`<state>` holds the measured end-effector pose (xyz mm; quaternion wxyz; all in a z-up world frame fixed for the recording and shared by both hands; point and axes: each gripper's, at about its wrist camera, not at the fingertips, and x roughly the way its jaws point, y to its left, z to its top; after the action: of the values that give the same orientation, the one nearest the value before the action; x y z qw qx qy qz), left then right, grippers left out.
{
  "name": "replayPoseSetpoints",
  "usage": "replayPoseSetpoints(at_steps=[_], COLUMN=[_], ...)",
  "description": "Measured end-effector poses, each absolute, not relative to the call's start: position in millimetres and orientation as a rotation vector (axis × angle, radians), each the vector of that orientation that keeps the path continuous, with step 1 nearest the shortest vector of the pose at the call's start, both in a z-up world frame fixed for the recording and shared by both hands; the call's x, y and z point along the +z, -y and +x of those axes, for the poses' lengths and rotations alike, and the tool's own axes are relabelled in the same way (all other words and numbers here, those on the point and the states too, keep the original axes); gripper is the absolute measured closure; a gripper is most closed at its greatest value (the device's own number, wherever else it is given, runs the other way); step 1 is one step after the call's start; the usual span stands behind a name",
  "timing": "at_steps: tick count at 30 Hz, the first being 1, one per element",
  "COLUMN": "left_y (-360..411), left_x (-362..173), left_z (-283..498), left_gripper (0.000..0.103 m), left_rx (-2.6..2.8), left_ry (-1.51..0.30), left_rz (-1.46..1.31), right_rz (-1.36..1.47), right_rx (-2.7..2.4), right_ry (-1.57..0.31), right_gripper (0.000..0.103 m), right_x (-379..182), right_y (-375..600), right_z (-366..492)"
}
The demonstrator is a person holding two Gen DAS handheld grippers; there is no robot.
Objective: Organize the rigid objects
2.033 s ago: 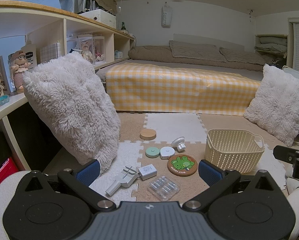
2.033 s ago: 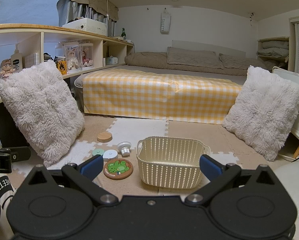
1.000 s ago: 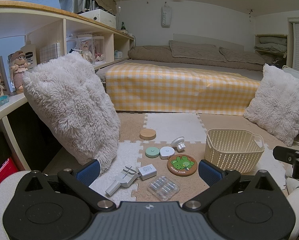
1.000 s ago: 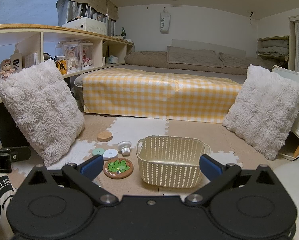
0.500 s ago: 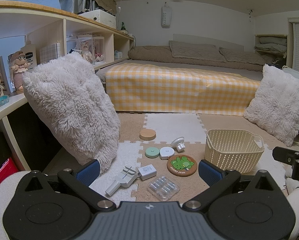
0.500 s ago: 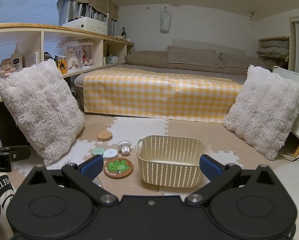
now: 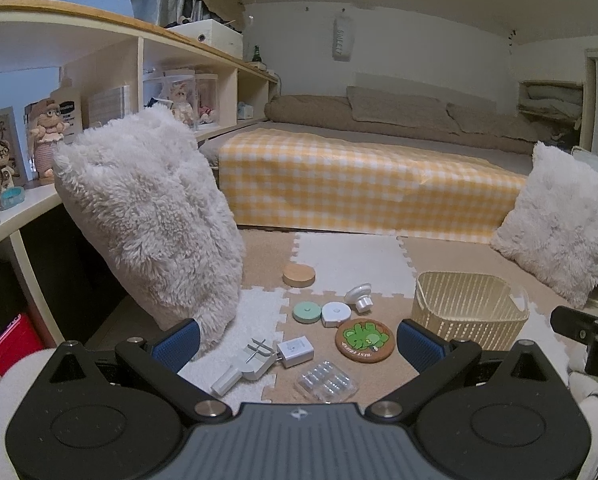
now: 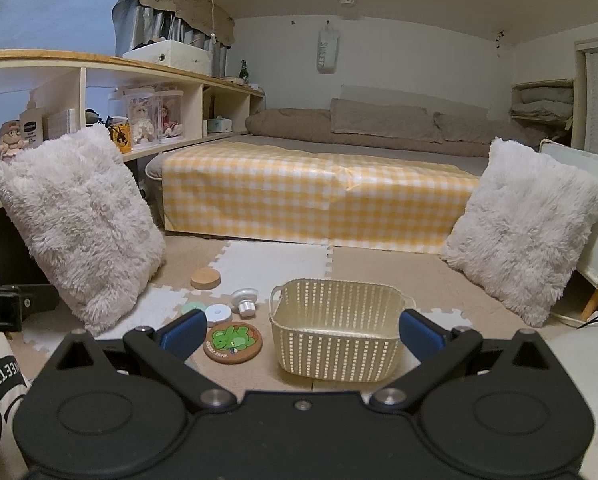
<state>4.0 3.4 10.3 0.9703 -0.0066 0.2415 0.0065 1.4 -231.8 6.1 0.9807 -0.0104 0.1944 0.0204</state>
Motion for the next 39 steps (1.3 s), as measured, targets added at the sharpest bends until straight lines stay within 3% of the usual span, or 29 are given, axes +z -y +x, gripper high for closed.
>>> replayPoseSetpoints(at_steps=[19,31,39], left_y=[5,14,27], left_x=[30,24,9], left_z=[63,113,160], left_gripper=[0.0,0.0,0.0], left_rx=[0.006,-0.012,-0.118], left_ry=[-0.476,-0.508,-0.598], left_rz=[-0.021,0.044,0.074], right_rz=[-0.054,0.035,0.125], right_rx=[-0.054,-0.102,-0.101], right_ry=[-0.312,-0.446,-0.664], right_gripper=[0.0,0.0,0.038], right_x=[23,-2,-44], right_y=[260,317,352], right_z=[75,162,211])
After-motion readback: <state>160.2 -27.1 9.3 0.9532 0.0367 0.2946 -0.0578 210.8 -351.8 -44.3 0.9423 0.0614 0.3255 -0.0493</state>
